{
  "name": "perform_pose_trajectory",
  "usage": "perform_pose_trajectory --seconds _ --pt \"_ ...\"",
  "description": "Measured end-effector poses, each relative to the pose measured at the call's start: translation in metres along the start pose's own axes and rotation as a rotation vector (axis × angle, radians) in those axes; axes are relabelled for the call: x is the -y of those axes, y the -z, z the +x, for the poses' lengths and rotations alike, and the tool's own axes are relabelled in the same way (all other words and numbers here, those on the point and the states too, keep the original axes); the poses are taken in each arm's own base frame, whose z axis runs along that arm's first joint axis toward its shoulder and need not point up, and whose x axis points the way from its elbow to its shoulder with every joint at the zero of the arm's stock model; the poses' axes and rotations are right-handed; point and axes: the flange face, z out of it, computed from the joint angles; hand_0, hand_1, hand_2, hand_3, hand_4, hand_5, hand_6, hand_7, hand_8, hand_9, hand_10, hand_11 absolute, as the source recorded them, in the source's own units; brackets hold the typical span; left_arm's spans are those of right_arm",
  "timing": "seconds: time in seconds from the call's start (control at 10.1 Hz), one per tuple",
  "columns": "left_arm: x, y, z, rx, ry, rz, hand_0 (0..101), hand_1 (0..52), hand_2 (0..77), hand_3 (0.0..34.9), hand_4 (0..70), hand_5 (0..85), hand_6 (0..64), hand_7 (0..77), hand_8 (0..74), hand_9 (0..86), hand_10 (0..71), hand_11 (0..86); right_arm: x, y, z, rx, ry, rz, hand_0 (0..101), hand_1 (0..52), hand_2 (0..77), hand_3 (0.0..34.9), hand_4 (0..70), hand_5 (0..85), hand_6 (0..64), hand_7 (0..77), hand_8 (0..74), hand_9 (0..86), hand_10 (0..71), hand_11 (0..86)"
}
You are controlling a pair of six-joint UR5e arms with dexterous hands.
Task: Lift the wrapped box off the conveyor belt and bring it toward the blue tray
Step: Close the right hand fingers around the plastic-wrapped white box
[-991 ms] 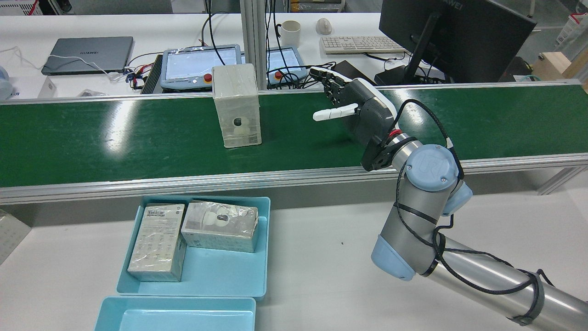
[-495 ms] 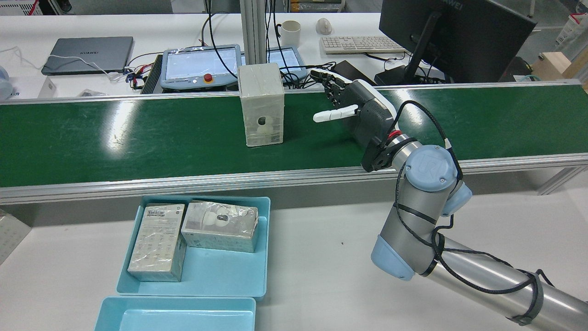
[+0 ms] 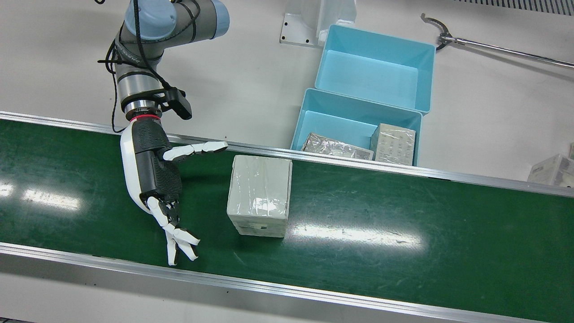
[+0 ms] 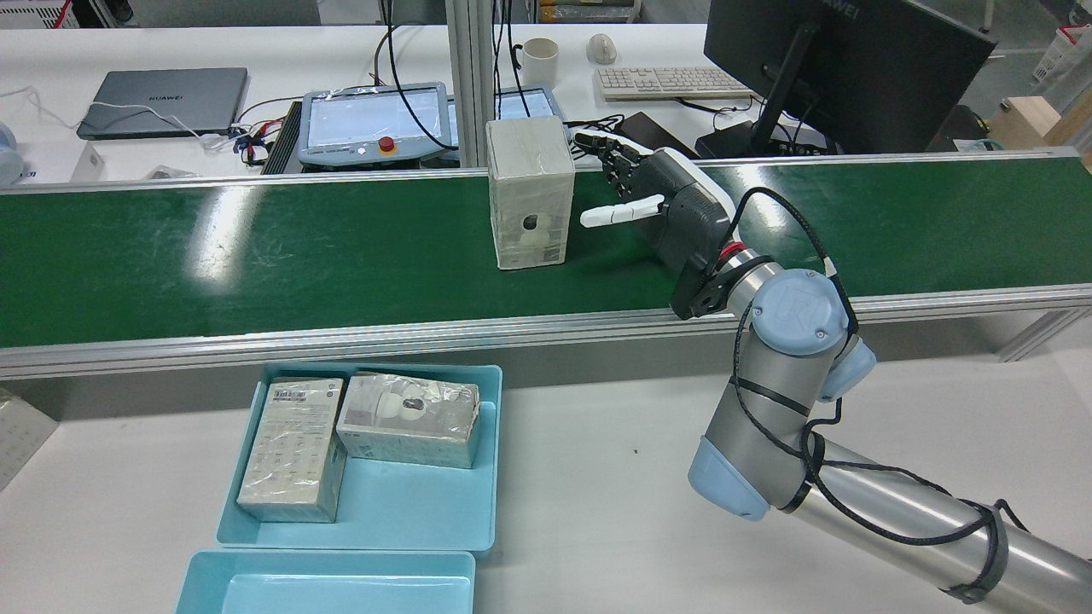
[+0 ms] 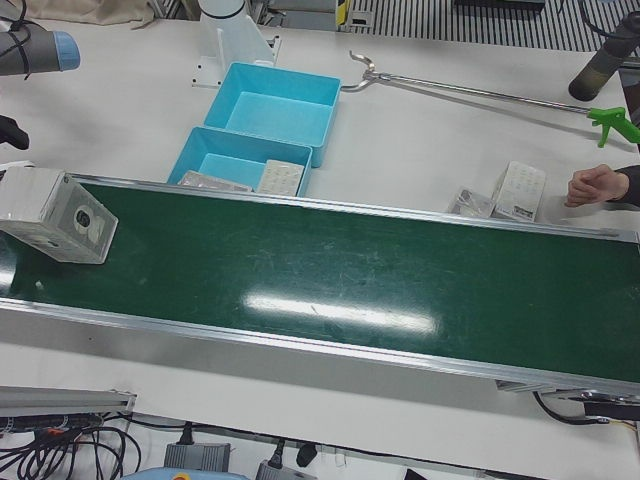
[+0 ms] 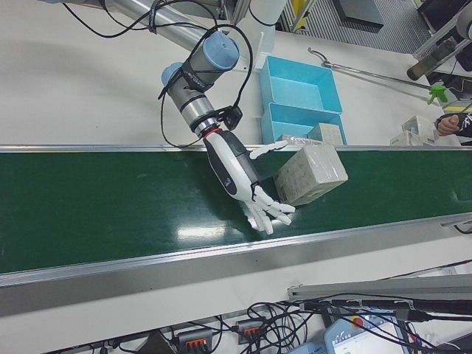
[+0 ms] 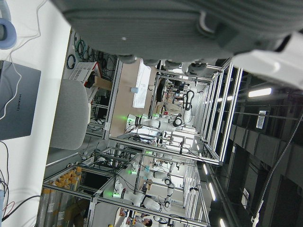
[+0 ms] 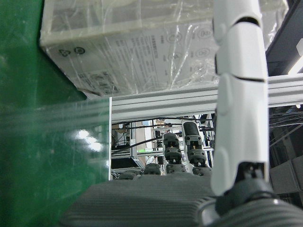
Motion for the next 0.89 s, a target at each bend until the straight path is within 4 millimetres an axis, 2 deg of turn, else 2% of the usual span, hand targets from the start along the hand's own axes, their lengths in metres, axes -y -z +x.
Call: perform_pose_trajectory --seconds 0.59,0.69,0.79,0.89 --pt "0.0 0.0 0.0 0.0 0.0 0.0 0 0.0 0.5 0.0 0.0 1.1 0.5 0.5 0.5 0.5 0.5 0.5 0.0076 -0.0007 0.0015 -0.002 0.01 0.016 50 16.9 9.3 0.0 12.0 18.0 4.9 6.0 0.0 1.6 0.0 0.5" --pt "0.0 0.0 0.0 0.0 0.0 0.0 0 0.0 1.1 0.0 0.0 1.1 0.5 0.5 0.5 0.0 0.5 0.5 0.0076 -0.0013 0.0016 -0.001 0.01 0.017 54 19.1 23.5 0.0 13.1 32.2 15.3 20.7 13.6 13.1 6.5 1.1" --pt "0.0 0.0 0.0 0.0 0.0 0.0 0 0.0 1.1 0.0 0.0 1.1 0.5 0.5 0.5 0.5 0.5 0.5 0.005 -0.003 0.0006 0.001 0.011 0.02 54 19.1 23.5 0.0 15.3 38.2 15.3 20.7 13.6 13.1 6.5 1.1" --pt "0.0 0.0 0.0 0.0 0.0 0.0 0 0.0 1.1 0.0 0.0 1.1 0.5 0.5 0.5 0.0 0.0 0.5 -0.0019 -0.0059 -0.0026 0.006 0.017 0.029 57 14.2 26.7 0.0 18.0 43.1 22.9 29.5 23.5 22.4 15.8 1.1"
